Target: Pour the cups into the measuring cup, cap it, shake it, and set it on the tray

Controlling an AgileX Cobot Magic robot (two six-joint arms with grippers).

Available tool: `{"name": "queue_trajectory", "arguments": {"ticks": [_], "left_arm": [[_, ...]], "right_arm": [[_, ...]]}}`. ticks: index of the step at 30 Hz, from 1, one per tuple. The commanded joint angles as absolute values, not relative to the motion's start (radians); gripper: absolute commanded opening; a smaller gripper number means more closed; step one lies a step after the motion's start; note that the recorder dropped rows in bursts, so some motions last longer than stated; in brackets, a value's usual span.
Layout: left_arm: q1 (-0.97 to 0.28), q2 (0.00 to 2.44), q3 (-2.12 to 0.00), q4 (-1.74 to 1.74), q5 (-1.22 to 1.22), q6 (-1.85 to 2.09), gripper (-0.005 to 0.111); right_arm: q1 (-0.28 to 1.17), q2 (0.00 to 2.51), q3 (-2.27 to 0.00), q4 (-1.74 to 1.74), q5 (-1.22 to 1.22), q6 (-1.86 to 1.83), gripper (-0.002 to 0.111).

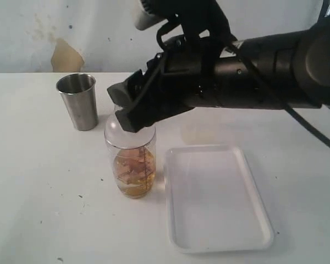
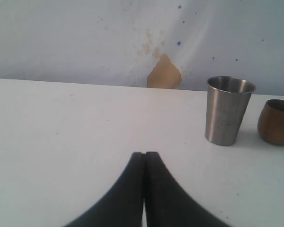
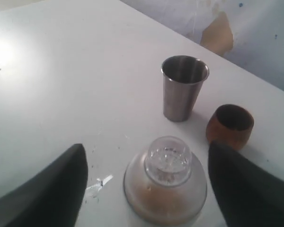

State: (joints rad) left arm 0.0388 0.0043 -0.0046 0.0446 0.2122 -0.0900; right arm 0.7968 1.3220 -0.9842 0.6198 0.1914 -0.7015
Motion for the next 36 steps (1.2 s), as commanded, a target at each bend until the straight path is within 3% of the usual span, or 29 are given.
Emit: {"name": "queue_trajectory", "arguments": {"ticks": [1,8,10,11,16,19,21,24,33,34,36], "left_arm": [[0.038,0.0,0.0,0.046,0.203,-0.09,0.0],[0.038,0.0,0.0,0.046,0.203,-0.09,0.0],[0.038,0.0,0.0,0.046,0.203,-0.09,0.0],[0.038,0.0,0.0,0.046,0.203,-0.09,0.0],[0.038,0.0,0.0,0.046,0.203,-0.09,0.0],[0.038,0.0,0.0,0.046,0.203,-0.09,0.0],[0.038,0.0,0.0,0.046,0.203,-0.09,0.0],[0.038,0.0,0.0,0.046,0.203,-0.09,0.0],[0.038,0.0,0.0,0.046,0.203,-0.09,0.0],[0.038,0.0,0.0,0.046,0.203,-0.09,0.0],[0.038,0.0,0.0,0.046,0.203,-0.09,0.0]], "right_arm": [[0.787,1.309,-0.929,0.558,0.25,-0.705,0.069],[0.787,1.313,-0.831,0.541,0.202,-0.769,0.07],[0.787,1.318,-0.831,0.544,0.214,-0.799,0.085],[0.787,1.318,-0.831,0.549,0.201,-0.763,0.105],[0.787,1.327,-0.749,0.555,0.191,-0.757,0.105],[0.813,1.36,-0.524,0.603,-0.407,-0.706,0.105],[0.813,1.391,-0.412,0.387,-0.7,-0.382,0.105],[0.769,1.493,-0.444,-0.088,-0.733,-0.015,0.105],[0.678,1.723,-0.556,-0.412,-0.835,0.161,0.105],[0.644,1.772,-0.868,-0.213,-0.908,0.011,0.0],[0.633,1.748,-0.859,-0.235,-1.013,0.115,0.0]]}}
